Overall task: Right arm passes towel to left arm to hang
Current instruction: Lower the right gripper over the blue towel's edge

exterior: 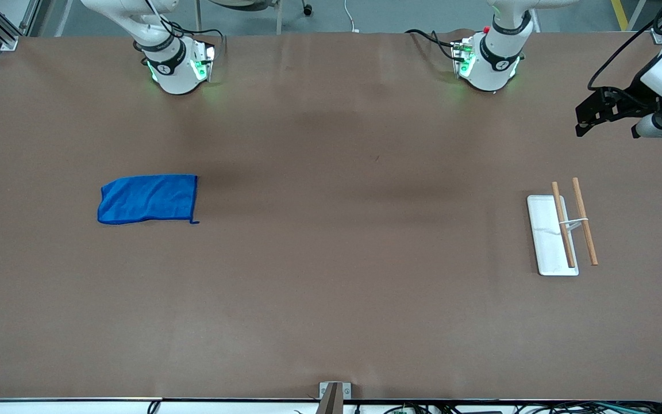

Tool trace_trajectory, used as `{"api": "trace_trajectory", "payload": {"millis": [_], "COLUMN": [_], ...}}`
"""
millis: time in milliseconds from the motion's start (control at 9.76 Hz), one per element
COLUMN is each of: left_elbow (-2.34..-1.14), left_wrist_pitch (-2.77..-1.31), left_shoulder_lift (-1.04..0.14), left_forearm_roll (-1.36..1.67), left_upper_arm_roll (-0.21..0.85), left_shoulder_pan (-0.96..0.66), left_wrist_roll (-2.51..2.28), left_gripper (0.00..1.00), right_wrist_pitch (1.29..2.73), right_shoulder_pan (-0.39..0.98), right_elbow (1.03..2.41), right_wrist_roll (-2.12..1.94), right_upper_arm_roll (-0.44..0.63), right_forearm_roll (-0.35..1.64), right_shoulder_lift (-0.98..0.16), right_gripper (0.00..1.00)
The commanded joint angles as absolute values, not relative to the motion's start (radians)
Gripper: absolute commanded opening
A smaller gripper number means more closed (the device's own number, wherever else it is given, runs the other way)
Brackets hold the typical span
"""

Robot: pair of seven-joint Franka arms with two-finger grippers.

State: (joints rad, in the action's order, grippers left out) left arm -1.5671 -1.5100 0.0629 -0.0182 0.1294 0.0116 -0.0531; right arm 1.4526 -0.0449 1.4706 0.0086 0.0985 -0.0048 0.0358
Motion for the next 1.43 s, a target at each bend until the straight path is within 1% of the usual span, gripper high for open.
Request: {"api": "trace_trajectory", "payload": {"millis": [0, 410, 512, 614, 717, 922, 1331], "left_elbow": [-1.582, -1.545, -1.545, -1.549, -1.548, -1.546, -1.548], "left_wrist_pitch": [-1.516, -1.516, -1.516, -1.516, -1.516, -1.516, -1.516], "left_shoulder_lift": [0.049, 0.034, 0.034, 0.032, 0.029, 0.028, 0.023], "left_forearm_roll": [-0.008, -0.015, -0.009, -0.006, -0.006, -0.006, -0.006], "left_upper_arm_roll": [0.129, 0.129, 0.129, 0.129, 0.129, 0.129, 0.129], "left_shoulder_pan": [0.014, 0.017, 0.015, 0.012, 0.011, 0.015, 0.015], "left_wrist_roll": [-0.035, -0.034, -0.034, -0.041, -0.040, -0.034, -0.040], "left_gripper": [1.00, 1.00, 1.00, 1.00, 1.00, 1.00, 1.00], "right_wrist_pitch": [1.445, 1.430, 1.401, 1.394, 1.425, 1.579, 2.096], "right_shoulder_pan": [-0.051, -0.043, -0.037, -0.025, -0.018, 0.003, 0.002], "right_elbow": [1.456, 1.463, 1.468, 1.512, 1.599, 1.789, 2.231], "right_wrist_roll": [-0.008, -0.009, -0.014, -0.014, -0.012, -0.012, -0.023], "right_upper_arm_roll": [0.097, 0.097, 0.092, 0.091, 0.091, 0.089, 0.089], "right_forearm_roll": [-0.018, -0.020, -0.020, -0.020, -0.020, -0.020, -0.020], "right_shoulder_lift": [0.031, 0.031, 0.028, 0.015, 0.017, 0.017, 0.017], "right_gripper": [1.00, 1.00, 1.00, 1.00, 1.00, 1.00, 1.00]}}
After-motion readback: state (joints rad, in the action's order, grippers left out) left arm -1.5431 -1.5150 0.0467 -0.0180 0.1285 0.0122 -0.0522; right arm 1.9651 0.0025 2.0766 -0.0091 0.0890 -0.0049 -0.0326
